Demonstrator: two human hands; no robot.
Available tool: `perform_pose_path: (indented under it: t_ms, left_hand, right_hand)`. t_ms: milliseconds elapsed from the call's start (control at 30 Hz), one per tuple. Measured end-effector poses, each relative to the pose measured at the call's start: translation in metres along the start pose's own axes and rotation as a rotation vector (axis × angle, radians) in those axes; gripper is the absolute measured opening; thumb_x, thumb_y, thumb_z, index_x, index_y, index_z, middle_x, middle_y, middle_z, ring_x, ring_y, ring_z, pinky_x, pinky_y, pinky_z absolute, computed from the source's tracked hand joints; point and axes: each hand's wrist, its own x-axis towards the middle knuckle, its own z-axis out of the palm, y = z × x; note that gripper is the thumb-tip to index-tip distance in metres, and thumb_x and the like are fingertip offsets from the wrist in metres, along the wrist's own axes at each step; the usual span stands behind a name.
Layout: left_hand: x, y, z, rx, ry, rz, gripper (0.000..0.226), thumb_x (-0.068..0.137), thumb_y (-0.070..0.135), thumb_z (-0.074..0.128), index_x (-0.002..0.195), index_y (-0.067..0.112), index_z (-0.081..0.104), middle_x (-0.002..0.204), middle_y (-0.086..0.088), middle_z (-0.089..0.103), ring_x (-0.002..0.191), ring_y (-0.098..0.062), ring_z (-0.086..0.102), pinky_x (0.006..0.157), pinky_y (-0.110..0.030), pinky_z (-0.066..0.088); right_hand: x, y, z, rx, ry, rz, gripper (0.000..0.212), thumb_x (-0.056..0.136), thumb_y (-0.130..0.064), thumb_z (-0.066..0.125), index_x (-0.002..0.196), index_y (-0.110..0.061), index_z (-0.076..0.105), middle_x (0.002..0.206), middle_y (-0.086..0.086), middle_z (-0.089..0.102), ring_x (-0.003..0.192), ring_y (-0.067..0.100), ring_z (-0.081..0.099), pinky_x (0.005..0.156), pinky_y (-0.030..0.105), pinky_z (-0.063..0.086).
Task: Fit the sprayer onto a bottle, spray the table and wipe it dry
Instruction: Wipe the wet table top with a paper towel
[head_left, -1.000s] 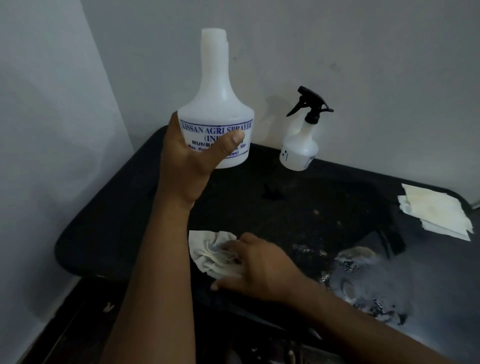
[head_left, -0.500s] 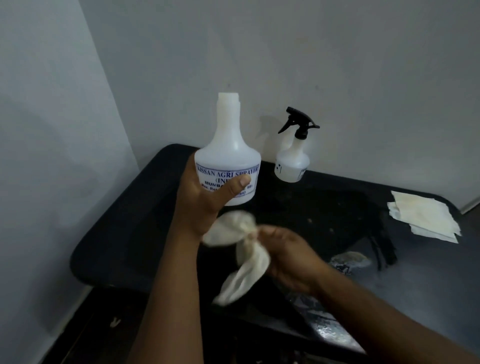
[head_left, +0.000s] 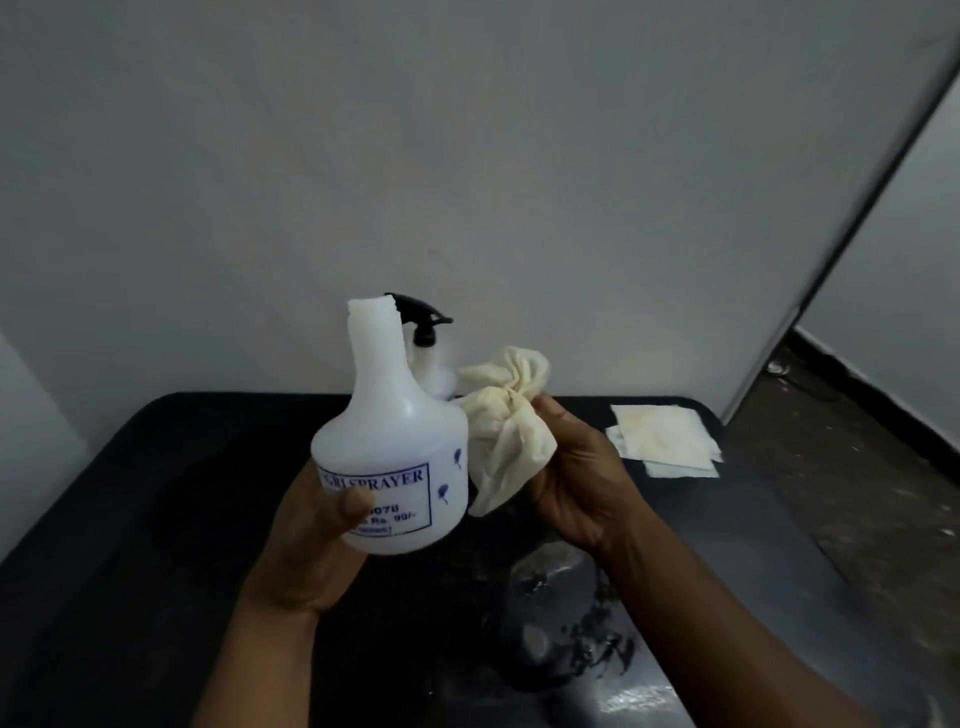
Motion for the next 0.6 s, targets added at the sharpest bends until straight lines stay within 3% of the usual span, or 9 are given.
perform_pose_path:
  t_ms: [67,233,333,400,533,600]
  left_hand:
    - [0.011,-0.010,0.020,-0.024,-0.017,-0.004,0.072,0.044,0.048,0.100,0.109,0.024,0.081,0.110,-0.005,0.080,0.103,-0.021,0.076,0.080,-0.036,0.064]
    - [0.035,-0.039,0.079,-0.055,-0.077,-0.008,0.068,0.058,0.051,0.093,0.119,0.025,0.077,0.119,-0.001,0.078,0.114,-0.020,0.072,0.086,-0.034,0.062]
    - [0.038,-0.062,0.110,-0.058,-0.150,-0.025,0.062,0.066,0.053,0.087,0.122,0.029,0.075,0.122,0.004,0.077,0.116,-0.016,0.071,0.089,-0.032,0.061]
    - [0.038,-0.077,0.129,-0.071,-0.208,-0.036,0.061,0.068,0.053,0.086,0.123,0.030,0.074,0.123,0.005,0.076,0.117,-0.015,0.070,0.091,-0.033,0.060]
    - [0.044,-0.101,0.177,-0.063,-0.280,-0.095,0.065,0.060,0.054,0.091,0.118,0.029,0.076,0.117,0.002,0.078,0.112,-0.018,0.073,0.087,-0.035,0.062]
    - [0.046,-0.108,0.204,-0.036,-0.335,-0.099,0.066,0.056,0.055,0.092,0.114,0.029,0.078,0.113,0.001,0.079,0.109,-0.018,0.074,0.083,-0.034,0.063]
  right_hand:
    - [-0.006,-0.014,-0.005,-0.046,0.041,-0.047,0.054,0.081,-0.014,0.058,0.131,0.003,0.051,0.118,0.022,0.059,0.105,0.031,0.056,0.108,0.047,0.033]
    - [-0.029,-0.054,-0.027,-0.017,0.152,-0.140,0.054,0.073,-0.012,0.066,0.125,-0.001,0.058,0.103,0.015,0.065,0.093,0.026,0.061,0.101,0.043,0.044]
    - [-0.055,-0.087,-0.048,-0.128,0.248,-0.203,0.021,0.078,-0.002,0.063,0.097,-0.001,0.071,0.087,0.012,0.073,0.074,0.020,0.070,0.075,0.031,0.059]
    - [-0.075,-0.114,-0.063,-0.239,0.319,-0.234,0.020,0.086,0.005,0.052,0.095,-0.001,0.069,0.082,0.009,0.074,0.069,0.017,0.070,0.068,0.026,0.058]
    - [-0.128,-0.170,-0.092,-0.345,0.303,-0.280,0.033,0.087,0.012,0.037,0.110,0.005,0.060,0.105,0.022,0.056,0.085,0.024,0.052,0.082,0.029,0.040]
    - [-0.154,-0.192,-0.102,-0.360,0.275,-0.290,0.042,0.086,0.016,0.033,0.123,0.012,0.051,0.114,0.023,0.049,0.089,0.024,0.051,0.078,0.028,0.044]
